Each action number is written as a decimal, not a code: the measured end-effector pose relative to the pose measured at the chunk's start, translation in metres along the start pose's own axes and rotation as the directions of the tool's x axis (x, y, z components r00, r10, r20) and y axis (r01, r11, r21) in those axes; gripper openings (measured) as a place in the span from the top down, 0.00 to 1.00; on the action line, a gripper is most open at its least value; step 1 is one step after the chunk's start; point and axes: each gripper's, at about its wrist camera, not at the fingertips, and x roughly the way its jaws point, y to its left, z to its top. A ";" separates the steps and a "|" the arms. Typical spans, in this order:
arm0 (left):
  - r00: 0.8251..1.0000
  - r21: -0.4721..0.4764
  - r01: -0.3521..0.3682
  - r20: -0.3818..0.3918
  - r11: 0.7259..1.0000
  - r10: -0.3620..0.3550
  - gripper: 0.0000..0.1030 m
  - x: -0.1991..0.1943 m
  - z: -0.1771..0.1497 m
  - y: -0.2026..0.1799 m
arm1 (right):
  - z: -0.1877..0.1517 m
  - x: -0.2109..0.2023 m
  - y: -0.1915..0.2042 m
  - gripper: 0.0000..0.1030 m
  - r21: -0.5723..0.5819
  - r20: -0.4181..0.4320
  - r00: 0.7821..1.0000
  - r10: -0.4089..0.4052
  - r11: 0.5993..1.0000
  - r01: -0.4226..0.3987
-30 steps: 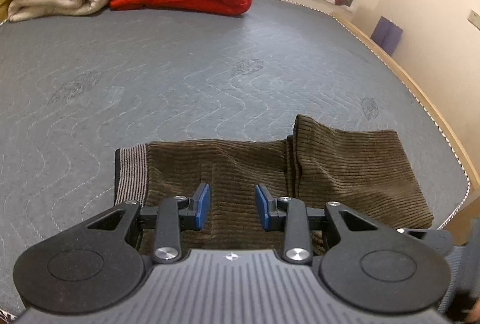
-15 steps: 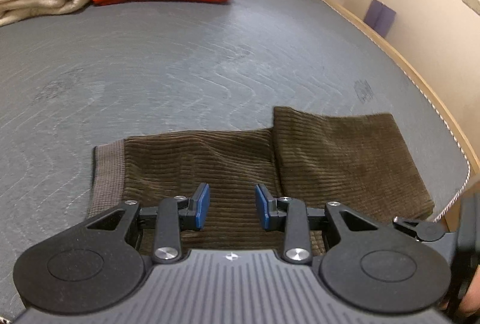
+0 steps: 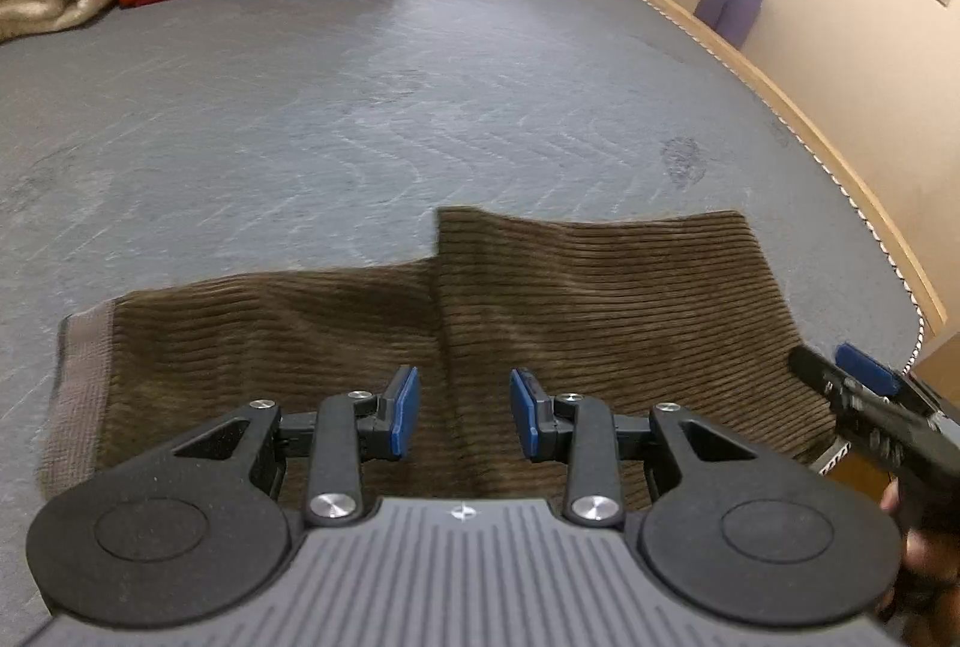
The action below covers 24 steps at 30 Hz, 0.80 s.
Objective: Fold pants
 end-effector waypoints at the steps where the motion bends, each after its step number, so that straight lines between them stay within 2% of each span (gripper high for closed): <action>1: 1.000 0.013 0.004 -0.006 1.000 -0.004 0.64 0.004 0.001 -0.006 | -0.001 0.005 -0.019 0.26 0.065 -0.034 0.997 -0.063 0.996 0.065; 4: 0.999 0.045 0.036 -0.042 0.998 -0.034 0.64 0.016 -0.001 -0.024 | -0.010 0.016 -0.069 0.26 0.272 -0.110 0.978 -0.176 0.941 0.200; 5: 0.995 0.047 0.064 -0.075 0.997 -0.060 0.62 0.023 -0.004 -0.028 | -0.014 0.019 -0.082 0.26 0.313 -0.133 0.970 -0.203 0.920 0.236; 6: 0.987 0.033 0.104 -0.125 0.994 -0.099 0.59 0.032 -0.006 -0.029 | -0.018 0.022 -0.092 0.26 0.344 -0.156 0.963 -0.221 0.902 0.263; 7: 0.968 0.008 0.149 -0.204 0.989 -0.144 0.59 0.044 -0.012 -0.029 | -0.021 0.025 -0.101 0.26 0.368 -0.172 0.960 -0.223 0.889 0.272; 8: 0.949 0.003 0.145 -0.284 0.989 -0.139 0.60 0.057 -0.020 -0.029 | -0.025 0.030 -0.106 0.26 0.387 -0.188 0.959 -0.213 0.881 0.271; 9: 0.935 0.043 0.099 -0.347 0.994 -0.078 0.62 0.069 -0.029 -0.031 | -0.029 0.034 -0.108 0.26 0.403 -0.200 0.960 -0.198 0.876 0.265; 11: 0.921 0.129 0.051 -0.390 0.990 0.003 0.60 0.079 -0.040 -0.034 | -0.036 0.040 -0.113 0.26 0.436 -0.222 0.965 -0.137 0.872 0.224; 13: 0.927 0.096 0.060 -0.375 0.994 -0.020 0.62 0.075 -0.035 -0.031 | -0.039 0.046 -0.118 0.26 0.464 -0.263 0.962 -0.071 0.865 0.191; 15: 0.951 0.085 0.051 -0.307 0.995 -0.022 0.62 0.064 -0.027 -0.026 | -0.045 0.050 -0.119 0.26 0.481 -0.280 0.959 -0.047 0.858 0.182; 17: 0.966 0.087 0.029 -0.257 0.996 -0.005 0.62 0.056 -0.023 -0.021 | -0.044 0.051 -0.117 0.26 0.476 -0.278 0.959 -0.047 0.861 0.180; 21: 0.973 0.092 0.012 -0.231 0.996 0.010 0.62 0.052 -0.024 -0.019 | -0.041 0.053 -0.117 0.26 0.475 -0.283 0.958 -0.045 0.861 0.180; 24: 0.978 0.113 -0.005 -0.205 0.994 0.028 0.61 0.044 -0.026 -0.019 | -0.042 0.055 -0.114 0.30 0.468 -0.278 0.959 -0.060 0.863 0.189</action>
